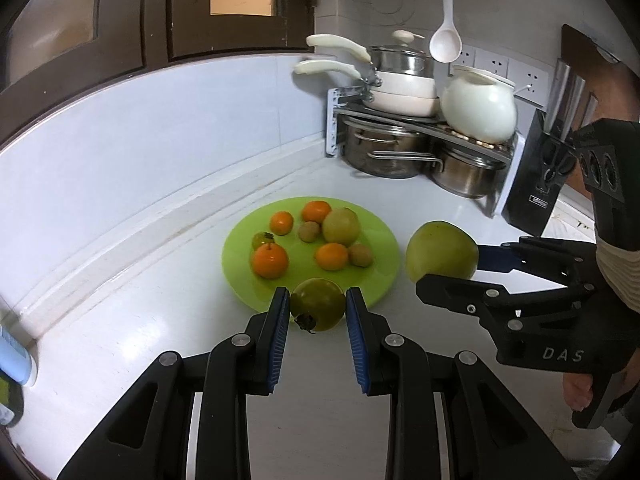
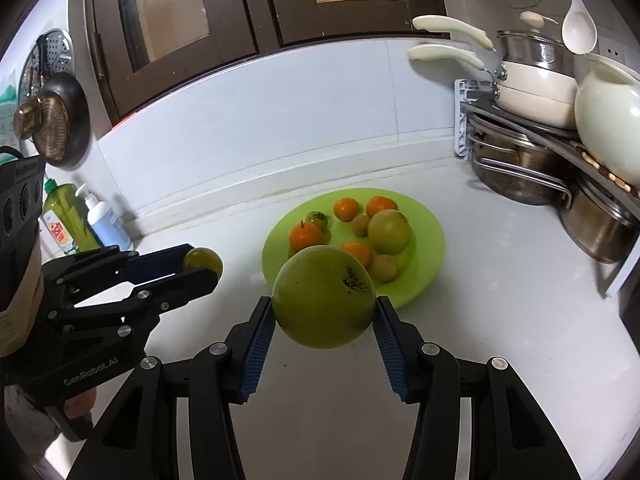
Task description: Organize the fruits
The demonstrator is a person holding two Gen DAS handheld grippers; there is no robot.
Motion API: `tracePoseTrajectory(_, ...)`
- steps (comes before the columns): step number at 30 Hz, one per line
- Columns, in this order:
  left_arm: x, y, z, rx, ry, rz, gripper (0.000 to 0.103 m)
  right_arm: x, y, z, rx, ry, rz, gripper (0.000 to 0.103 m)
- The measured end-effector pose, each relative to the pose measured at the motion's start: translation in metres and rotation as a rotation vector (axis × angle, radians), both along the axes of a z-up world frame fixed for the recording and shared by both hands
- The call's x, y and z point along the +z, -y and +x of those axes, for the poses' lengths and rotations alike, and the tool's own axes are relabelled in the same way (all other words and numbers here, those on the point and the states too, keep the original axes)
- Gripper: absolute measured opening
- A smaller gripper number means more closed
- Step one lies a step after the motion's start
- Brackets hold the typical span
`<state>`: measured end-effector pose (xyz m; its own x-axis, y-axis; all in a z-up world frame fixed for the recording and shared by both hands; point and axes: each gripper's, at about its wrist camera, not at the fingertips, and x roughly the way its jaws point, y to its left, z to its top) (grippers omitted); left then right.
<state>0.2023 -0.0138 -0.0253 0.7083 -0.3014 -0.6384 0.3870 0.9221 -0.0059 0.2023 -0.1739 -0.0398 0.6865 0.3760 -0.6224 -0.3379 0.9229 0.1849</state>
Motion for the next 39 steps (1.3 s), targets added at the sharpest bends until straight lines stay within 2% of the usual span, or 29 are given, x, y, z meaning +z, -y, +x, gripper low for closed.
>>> tracePoseTrajectory(10,-0.015,-0.005,0.038,-0.016,-0.035,0.002,0.029,-0.01,-0.012,0.026,-0.025,-0.03,-0.009,0.051)
tracePoseTrajectory(19,-0.04,-0.003,0.077,-0.038,-0.113,-0.009,0.029,-0.03,-0.014,0.059,-0.041,-0.076,-0.017,0.051)
tracePoseTrajectory(30,-0.062,0.002,0.105,-0.045,-0.155,-0.007,0.029,-0.056,-0.016,0.086,-0.031,-0.145,-0.017,0.051)
tracePoseTrajectory(33,-0.063,0.001,0.107,-0.038,-0.161,-0.011,0.038,-0.061,-0.016,0.091,-0.036,-0.163,-0.012,0.052)
tracePoseTrajectory(37,-0.06,-0.005,0.102,-0.009,-0.149,-0.002,0.043,-0.059,-0.015,0.091,-0.042,-0.156,-0.006,0.053)
tracePoseTrajectory(39,-0.058,-0.009,0.098,0.003,-0.15,-0.009,0.044,-0.054,-0.017,0.089,-0.045,-0.139,-0.019,0.056)
